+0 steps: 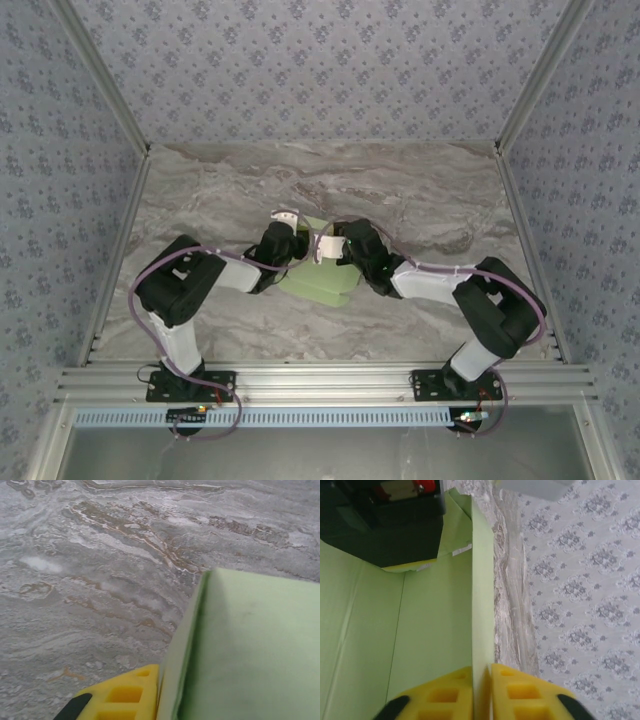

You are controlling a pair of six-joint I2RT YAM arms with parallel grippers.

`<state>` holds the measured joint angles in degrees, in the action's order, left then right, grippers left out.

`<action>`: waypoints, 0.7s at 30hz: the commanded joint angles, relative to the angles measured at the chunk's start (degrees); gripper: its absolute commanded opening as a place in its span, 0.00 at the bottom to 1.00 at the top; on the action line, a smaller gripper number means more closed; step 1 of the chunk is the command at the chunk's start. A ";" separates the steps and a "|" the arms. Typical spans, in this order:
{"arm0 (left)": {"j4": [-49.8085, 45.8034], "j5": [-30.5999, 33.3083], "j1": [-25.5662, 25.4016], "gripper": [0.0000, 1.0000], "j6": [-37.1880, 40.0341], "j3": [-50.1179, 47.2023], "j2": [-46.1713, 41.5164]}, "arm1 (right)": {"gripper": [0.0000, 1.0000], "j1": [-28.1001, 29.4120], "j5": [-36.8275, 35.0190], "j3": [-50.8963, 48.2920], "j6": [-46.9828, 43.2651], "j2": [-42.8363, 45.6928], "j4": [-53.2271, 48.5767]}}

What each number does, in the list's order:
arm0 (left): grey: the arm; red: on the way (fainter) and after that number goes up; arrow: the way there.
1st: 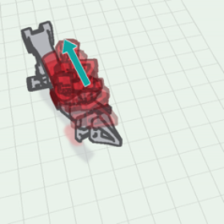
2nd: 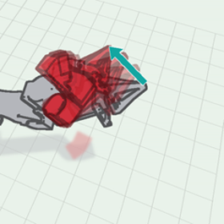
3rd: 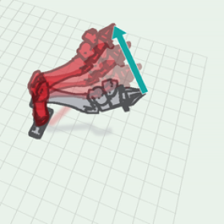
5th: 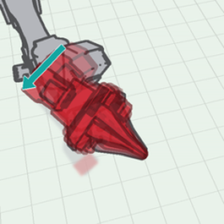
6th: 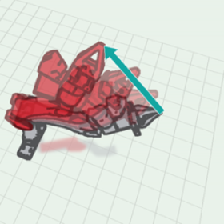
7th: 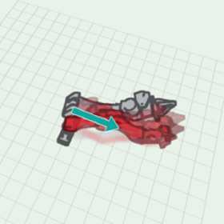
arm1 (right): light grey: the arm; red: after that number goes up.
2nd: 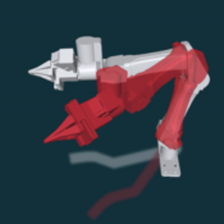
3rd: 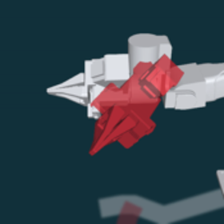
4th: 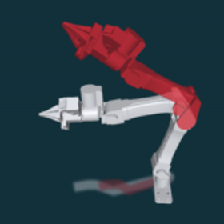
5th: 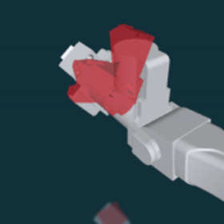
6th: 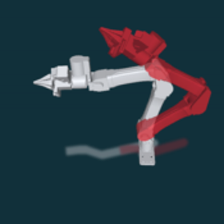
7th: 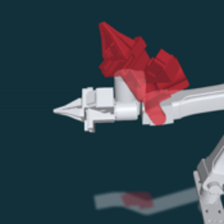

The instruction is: Fold the paper box

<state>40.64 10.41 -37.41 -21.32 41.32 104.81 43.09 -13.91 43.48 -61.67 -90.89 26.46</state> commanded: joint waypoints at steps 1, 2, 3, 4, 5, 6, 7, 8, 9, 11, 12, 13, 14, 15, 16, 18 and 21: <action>-3.20 3.42 1.79 0.08 2.74 -0.97 -4.12 | 0.26 -0.37 2.63 3.49 7.93 2.83 -8.82; -3.75 3.54 1.81 0.07 3.00 -1.31 -4.88 | 0.31 -0.44 2.94 4.12 9.66 3.44 -9.54; -4.26 3.67 1.77 0.07 3.12 -1.58 -5.37 | 0.36 -0.46 3.11 4.57 10.95 3.86 -10.22; -4.87 3.86 1.81 0.06 3.17 -1.87 -5.94 | 0.40 -0.53 3.35 4.98 12.51 4.64 -11.32; -5.38 4.13 1.77 0.06 3.22 -2.13 -6.48 | 0.44 -0.61 3.36 5.28 14.00 5.28 -12.52; -5.77 4.49 1.81 0.05 3.22 -2.44 -6.92 | 0.48 -0.68 3.60 5.29 15.32 5.99 -13.45; -6.20 4.89 1.81 0.05 3.16 -2.71 -7.52 | 0.52 -0.68 3.82 5.29 16.95 6.75 -14.36; -6.99 5.26 1.81 0.05 3.21 -2.82 -8.06 | 0.54 -0.73 4.07 5.14 18.83 8.12 -15.36; -7.67 5.55 1.75 0.04 3.29 -2.87 -8.50 | 0.55 -0.67 4.42 4.95 20.65 9.35 -16.26; -8.78 5.71 1.78 0.04 3.42 -3.04 -9.46 | 0.57 -1.16 5.96 4.31 25.85 13.18 -19.05; -9.36 5.71 1.74 0.04 3.45 -3.08 -9.82 | 0.58 -1.65 7.12 4.04 28.97 15.23 -20.31; -10.06 5.71 1.80 0.04 3.40 -3.02 -10.21 | 0.60 -2.50 9.21 3.91 32.87 17.42 -21.83; -10.64 5.76 1.81 0.04 3.31 -3.02 -10.57 | 0.64 -3.73 12.06 3.89 37.76 19.82 -23.35; -10.95 5.70 1.81 0.04 3.20 -3.09 -10.76 | 0.67 -5.22 13.89 3.98 42.44 21.37 -24.36; -11.34 5.61 1.81 0.04 3.06 -3.04 -10.94 | 0.69 -6.74 15.40 4.49 47.44 22.86 -25.92; -12.06 5.35 1.77 0.04 2.85 -3.00 -11.21 | 0.70 -9.52 16.45 6.96 58.48 23.44 -30.22; -11.94 5.18 1.79 0.04 2.36 -3.30 -11.56 | 0.68 -11.18 17.43 13.93 68.63 18.96 -38.98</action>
<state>29.71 15.03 -35.62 -18.68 38.50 95.44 32.47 -0.23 52.56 -10.02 -68.82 -2.59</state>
